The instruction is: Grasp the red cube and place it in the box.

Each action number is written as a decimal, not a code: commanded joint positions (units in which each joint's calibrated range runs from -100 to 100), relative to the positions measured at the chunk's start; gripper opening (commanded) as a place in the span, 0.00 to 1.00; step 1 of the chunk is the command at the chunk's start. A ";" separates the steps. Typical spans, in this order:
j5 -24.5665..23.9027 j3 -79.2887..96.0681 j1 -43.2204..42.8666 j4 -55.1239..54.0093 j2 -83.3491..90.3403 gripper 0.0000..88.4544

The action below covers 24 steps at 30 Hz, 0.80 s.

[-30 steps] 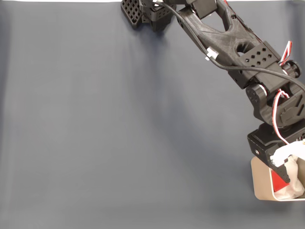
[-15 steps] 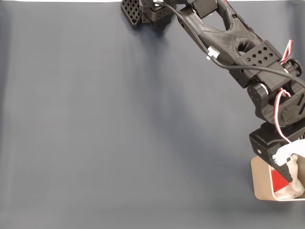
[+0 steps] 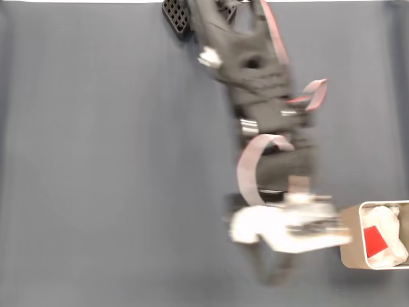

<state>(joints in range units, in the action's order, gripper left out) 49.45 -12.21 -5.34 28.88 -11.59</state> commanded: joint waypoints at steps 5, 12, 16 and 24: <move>-0.15 32.19 7.05 -3.88 32.39 0.00; -0.83 66.31 5.48 -3.71 64.37 0.00; -0.98 86.48 4.70 -2.98 82.48 0.00; -2.93 109.29 4.06 14.65 106.65 0.00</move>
<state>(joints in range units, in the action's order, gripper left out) 47.30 93.58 -0.67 36.44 88.19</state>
